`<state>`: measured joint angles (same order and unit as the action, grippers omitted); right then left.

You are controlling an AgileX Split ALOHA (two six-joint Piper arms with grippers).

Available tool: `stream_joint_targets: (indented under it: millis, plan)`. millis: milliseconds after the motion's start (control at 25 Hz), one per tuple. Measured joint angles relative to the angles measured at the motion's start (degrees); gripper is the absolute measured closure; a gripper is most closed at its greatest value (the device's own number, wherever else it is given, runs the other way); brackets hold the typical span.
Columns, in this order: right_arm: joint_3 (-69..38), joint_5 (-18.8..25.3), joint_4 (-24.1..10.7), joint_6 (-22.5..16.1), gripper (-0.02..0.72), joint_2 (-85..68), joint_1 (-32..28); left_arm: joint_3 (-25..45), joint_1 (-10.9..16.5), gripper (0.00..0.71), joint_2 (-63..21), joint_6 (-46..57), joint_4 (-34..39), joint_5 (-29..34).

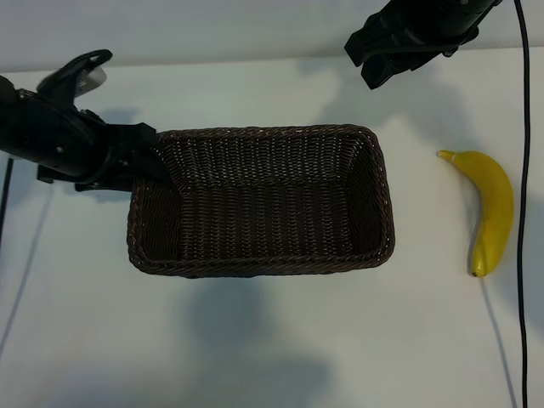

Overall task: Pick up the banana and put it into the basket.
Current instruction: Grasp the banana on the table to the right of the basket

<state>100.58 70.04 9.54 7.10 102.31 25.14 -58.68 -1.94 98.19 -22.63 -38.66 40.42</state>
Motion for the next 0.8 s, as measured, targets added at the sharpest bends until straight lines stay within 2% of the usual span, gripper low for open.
stream_joint_targets:
  millis: [240, 360, 680, 800]
  plan:
    - [0.0, 0.0, 0.0, 0.0, 0.190, 0.0, 0.0, 0.0, 0.0, 0.210, -6.1, 5.3, 8.3, 2.9]
    - [0.0, 0.0, 0.0, 0.0, 0.190, 0.0, 0.0, 0.0, 0.0, 0.210, -9.2, 6.1, 10.0, 5.2]
    - [0.0, 0.0, -0.8, 0.0, 0.190, 0.0, 0.0, 0.0, 0.0, 0.210, -23.1, 3.3, 7.8, 8.5]
    - [0.0, 0.0, -2.0, 0.0, 0.190, 0.0, 0.0, 2.1, 0.0, 0.210, -27.4, 0.7, 6.3, 8.2]
